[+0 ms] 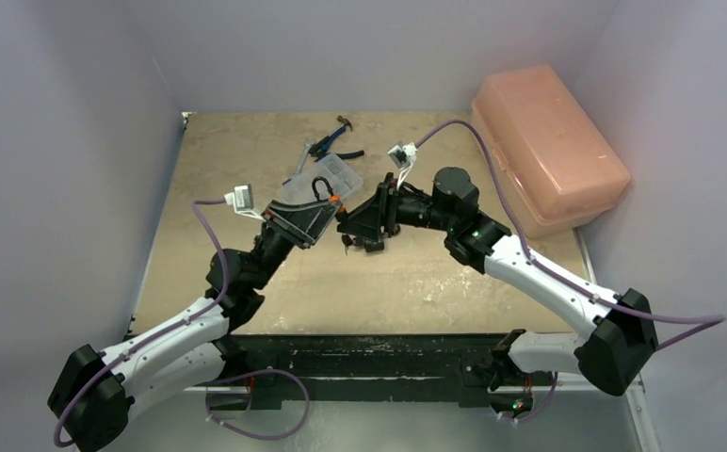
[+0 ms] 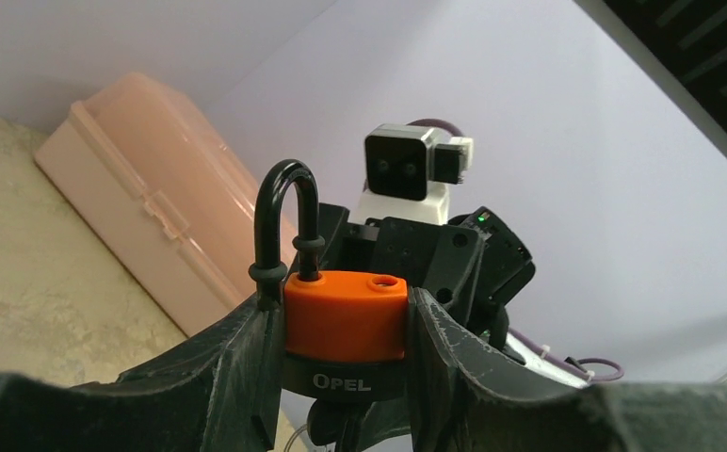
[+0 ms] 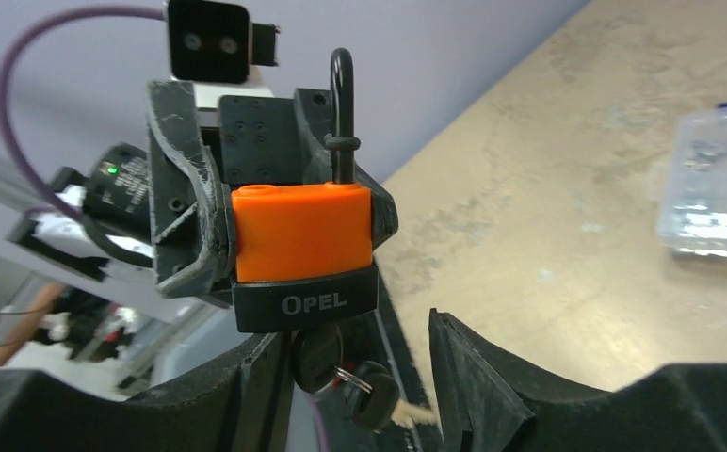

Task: Unlock with the key

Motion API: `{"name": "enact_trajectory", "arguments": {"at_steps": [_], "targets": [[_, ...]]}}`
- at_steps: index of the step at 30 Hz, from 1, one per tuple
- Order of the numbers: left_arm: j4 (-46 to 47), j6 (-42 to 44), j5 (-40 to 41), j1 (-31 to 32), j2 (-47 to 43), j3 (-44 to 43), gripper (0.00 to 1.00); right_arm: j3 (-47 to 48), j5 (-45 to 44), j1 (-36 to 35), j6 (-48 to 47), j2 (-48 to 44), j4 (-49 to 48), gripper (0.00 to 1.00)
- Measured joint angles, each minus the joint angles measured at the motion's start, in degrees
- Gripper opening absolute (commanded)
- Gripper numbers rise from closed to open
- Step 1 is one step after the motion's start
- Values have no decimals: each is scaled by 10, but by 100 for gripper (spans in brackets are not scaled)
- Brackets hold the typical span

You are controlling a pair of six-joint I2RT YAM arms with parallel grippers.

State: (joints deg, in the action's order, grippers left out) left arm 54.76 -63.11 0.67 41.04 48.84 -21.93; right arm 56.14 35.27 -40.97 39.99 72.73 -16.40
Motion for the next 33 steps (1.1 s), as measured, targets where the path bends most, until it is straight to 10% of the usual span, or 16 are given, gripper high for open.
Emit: {"name": "enact_trajectory", "arguments": {"at_steps": [16, 33], "targets": [[-108, -32, 6, 23, 62, -31, 0, -44, -154, -8, -187, -83, 142, 93], [-113, -78, 39, 26, 87, -30, 0, -54, -327, -102, -221, -82, 101, 87]]}}
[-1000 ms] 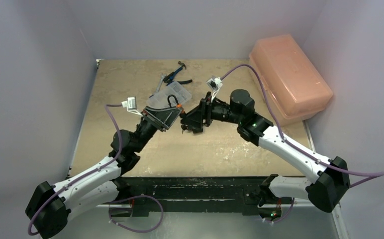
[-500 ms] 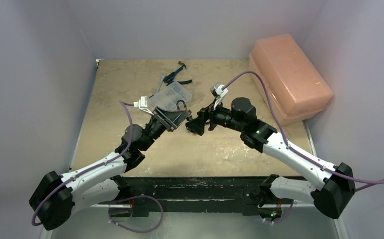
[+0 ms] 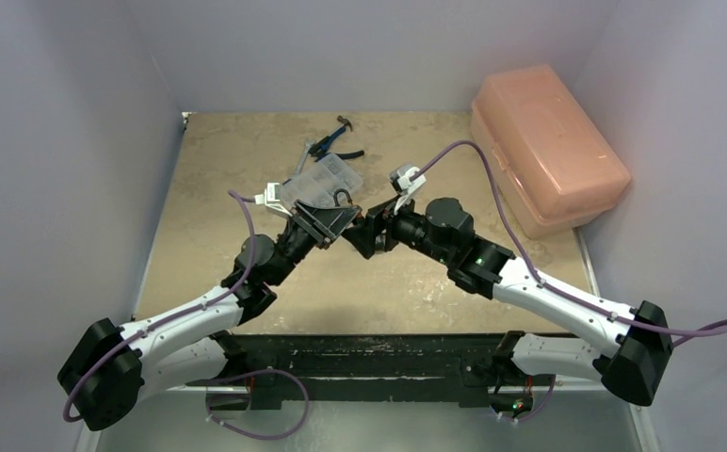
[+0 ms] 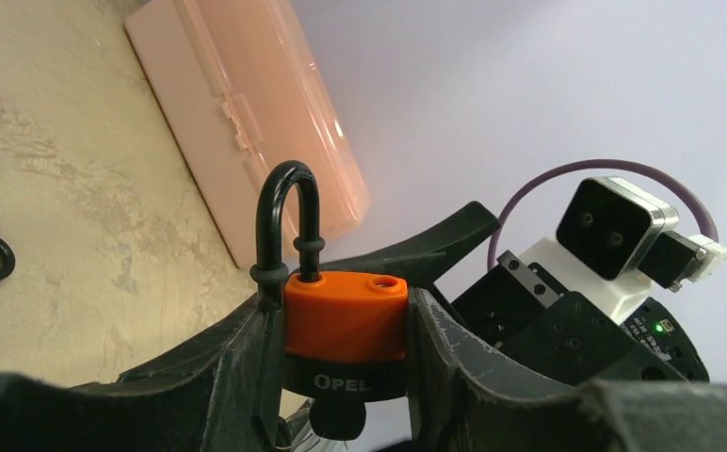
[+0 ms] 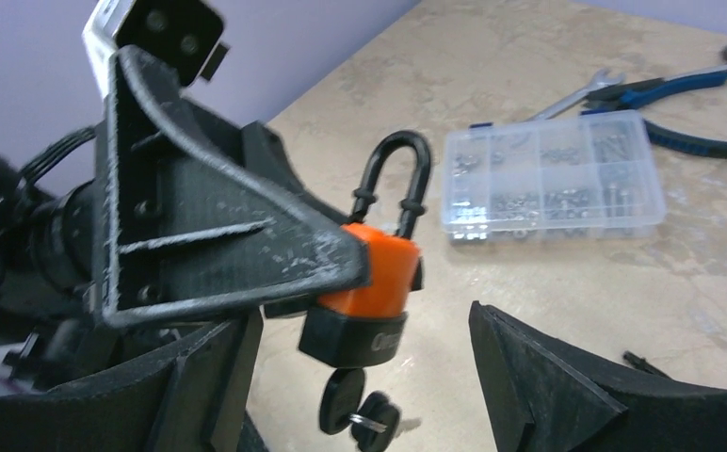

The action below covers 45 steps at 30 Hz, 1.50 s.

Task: Unlock with the key

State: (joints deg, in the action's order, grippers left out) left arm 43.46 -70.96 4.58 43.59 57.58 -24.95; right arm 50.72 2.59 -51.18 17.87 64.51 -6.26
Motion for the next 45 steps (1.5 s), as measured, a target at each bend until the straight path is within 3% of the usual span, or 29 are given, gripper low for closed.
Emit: {"name": "enact_trajectory", "arguments": {"at_steps": [14, 20, 32, 36, 37, 40, 41, 42, 43, 45], "targets": [[26, -52, 20, 0, 15, 13, 0, -37, -118, -22, 27, 36, -95, 73], [34, -66, 30, -1, 18, 15, 0, -44, -152, -40, 27, 46, -136, 53], [28, -75, 33, 0, 21, 25, 0, -76, -171, -58, 3, 49, -188, 3], [34, -75, 32, 0, 21, 31, 0, -80, -165, -58, 0, 49, -191, 0], [36, -75, 32, 0, 21, 33, 7, -80, -164, -58, 0, 49, -191, 0], [38, -75, 31, 0, 21, 35, 40, -84, -163, -58, 0, 47, -194, 0], [39, -74, 31, 0, 20, 37, 54, -88, -162, -58, 0, 45, -195, 0], [40, -75, 31, 2, 20, 41, 76, -91, -160, -58, 0, 42, -195, 0], [41, -75, 31, 4, 19, 44, 85, -97, -157, -59, 1, 38, -195, 0], [40, -75, 33, 4, 13, 53, 91, -107, -156, -59, 2, 28, -194, 0]]}}
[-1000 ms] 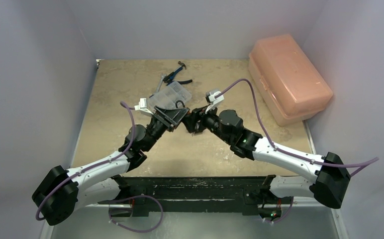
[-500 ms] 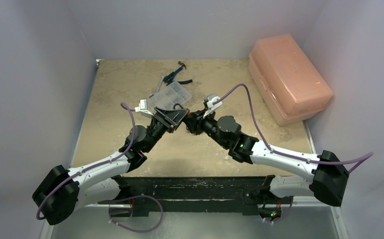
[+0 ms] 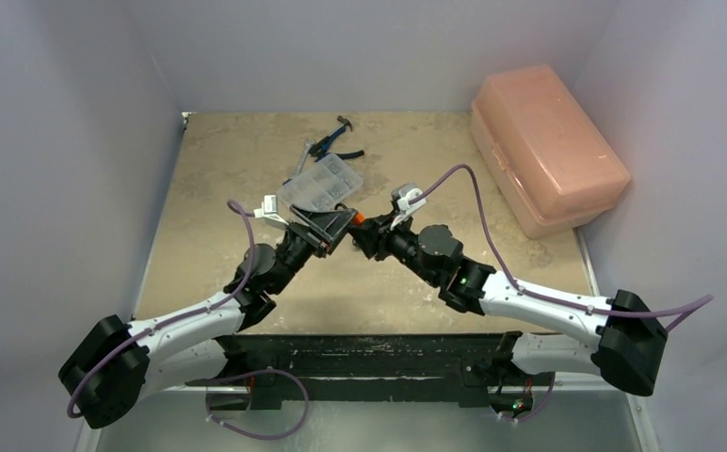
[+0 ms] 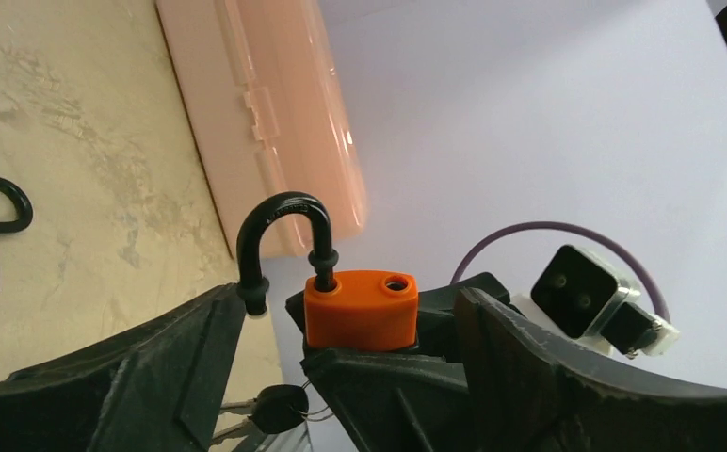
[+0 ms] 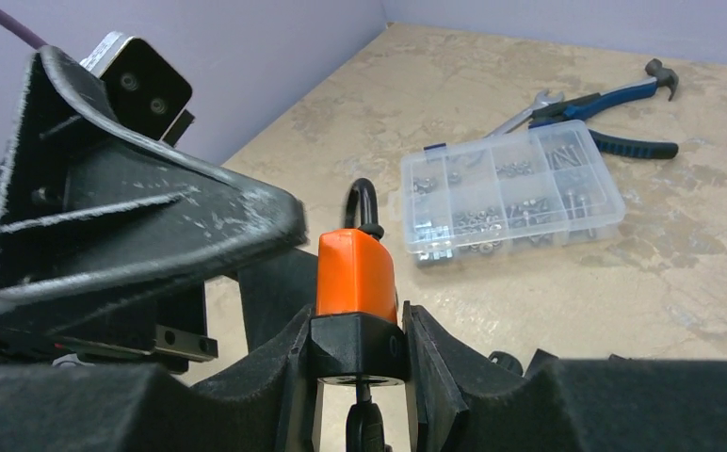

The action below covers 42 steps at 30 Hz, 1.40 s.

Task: Unlock with the key

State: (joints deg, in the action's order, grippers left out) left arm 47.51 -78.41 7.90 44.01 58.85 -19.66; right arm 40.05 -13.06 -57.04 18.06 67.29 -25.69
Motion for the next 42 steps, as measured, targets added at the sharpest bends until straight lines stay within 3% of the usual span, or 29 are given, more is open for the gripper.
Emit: {"name": "enact_trajectory", "arguments": {"at_steps": [6, 10, 17, 28, 31, 42], "targets": [[-25, 1, 13, -1, -35, 8, 96, -16, -5, 2, 5, -37, 0, 0], [-45, 2, 31, -1, -74, 22, 90, -30, -8, 2, 10, -58, 1, 0], [-83, 2, 51, -1, -127, 42, 69, -39, -7, 2, 16, -77, 9, 0], [-94, 16, 38, -1, -107, 40, 57, -40, 63, 2, 16, -77, 12, 0], [-90, 17, 33, -1, -98, 40, 49, -43, 85, 2, 17, -78, 11, 0], [-75, 22, 15, 0, -95, 39, 45, -64, 111, 9, 56, -99, 3, 0]]}}
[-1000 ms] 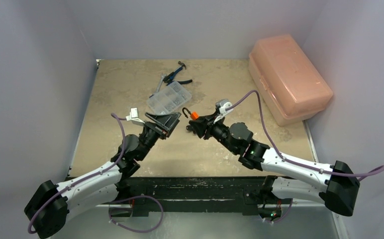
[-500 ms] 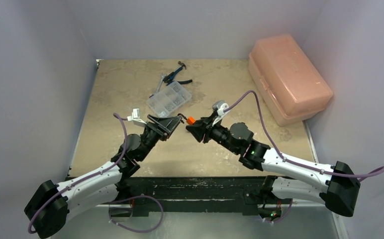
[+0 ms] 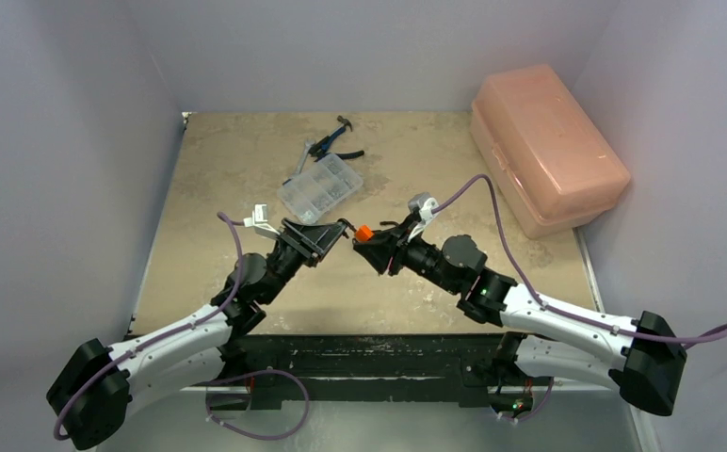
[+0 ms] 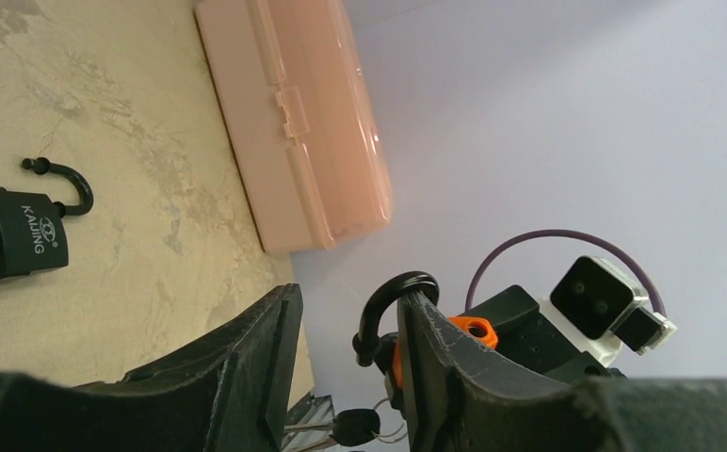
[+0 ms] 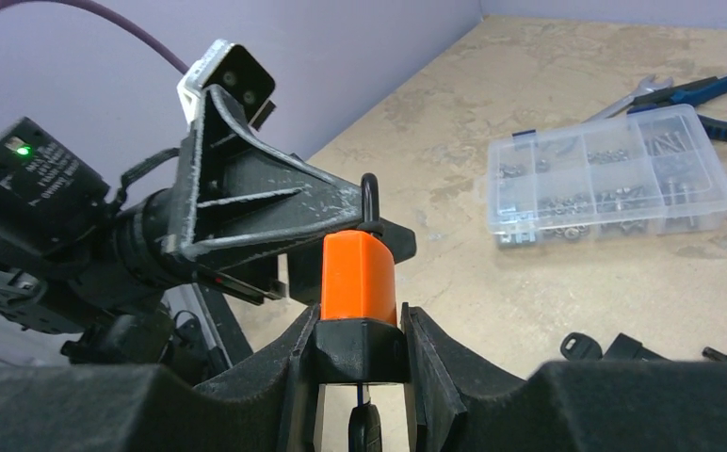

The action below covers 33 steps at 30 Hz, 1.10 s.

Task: Unlock with the key

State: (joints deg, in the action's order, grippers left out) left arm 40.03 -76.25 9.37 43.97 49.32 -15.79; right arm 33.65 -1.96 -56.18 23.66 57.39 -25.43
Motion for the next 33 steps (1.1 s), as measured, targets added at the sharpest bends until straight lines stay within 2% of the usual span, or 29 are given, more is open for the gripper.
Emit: {"name": "enact_trajectory", "arguments": {"at_steps": [11, 22, 25, 29, 33], "targets": [[-21, 4, 0, 0, -40, 0, 43, 24, 7, -4, 20, -16, 12, 0], [-18, 9, 0, 0, -22, 0, 44, 37, 31, -4, 28, -4, 44, 0], [-40, 19, 0, 0, -37, 0, 48, 38, 17, -4, 36, -5, 56, 0], [-121, 65, 6, 0, -94, -8, 58, 43, -20, -4, 37, -12, 88, 0], [-252, 159, 32, 0, -149, -63, 76, 45, -41, -4, 35, -23, 110, 0]]}}
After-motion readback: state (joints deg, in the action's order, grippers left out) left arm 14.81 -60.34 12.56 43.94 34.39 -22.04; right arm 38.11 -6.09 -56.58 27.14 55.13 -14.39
